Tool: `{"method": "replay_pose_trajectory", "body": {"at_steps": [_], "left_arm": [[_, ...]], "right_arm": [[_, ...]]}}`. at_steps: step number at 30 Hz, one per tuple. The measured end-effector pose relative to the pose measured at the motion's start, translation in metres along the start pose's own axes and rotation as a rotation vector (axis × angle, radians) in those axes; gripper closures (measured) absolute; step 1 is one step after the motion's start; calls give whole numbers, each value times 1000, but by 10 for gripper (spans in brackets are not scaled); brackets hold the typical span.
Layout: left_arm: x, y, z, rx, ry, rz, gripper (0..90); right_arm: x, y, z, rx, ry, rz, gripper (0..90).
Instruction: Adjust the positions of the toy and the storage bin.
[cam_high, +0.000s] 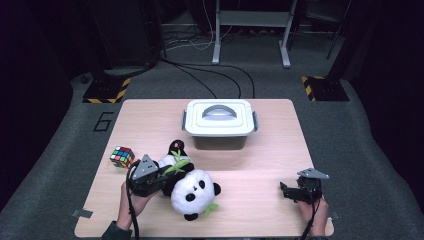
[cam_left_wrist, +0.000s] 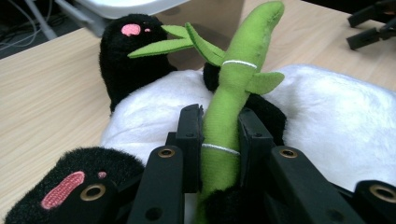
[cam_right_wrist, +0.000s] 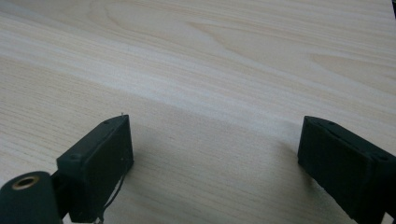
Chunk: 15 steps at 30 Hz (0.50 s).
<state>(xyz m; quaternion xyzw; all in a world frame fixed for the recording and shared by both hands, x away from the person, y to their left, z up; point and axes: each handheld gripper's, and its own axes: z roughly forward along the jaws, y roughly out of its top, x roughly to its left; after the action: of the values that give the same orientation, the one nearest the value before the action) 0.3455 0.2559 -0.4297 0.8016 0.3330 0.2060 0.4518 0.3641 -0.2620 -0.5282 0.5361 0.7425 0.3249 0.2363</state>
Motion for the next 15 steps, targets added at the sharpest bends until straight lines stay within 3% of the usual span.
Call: {"method": "replay_pose_trajectory", "body": {"at_steps": [4,15], "left_arm": [[13,-4,-7,-7,27,-17,744],[52,-9,-16,33,44,-2,743]], "right_arm": [[0,0,0,0,-1,1,94],[0,0,0,0,-2,2,95]]}}
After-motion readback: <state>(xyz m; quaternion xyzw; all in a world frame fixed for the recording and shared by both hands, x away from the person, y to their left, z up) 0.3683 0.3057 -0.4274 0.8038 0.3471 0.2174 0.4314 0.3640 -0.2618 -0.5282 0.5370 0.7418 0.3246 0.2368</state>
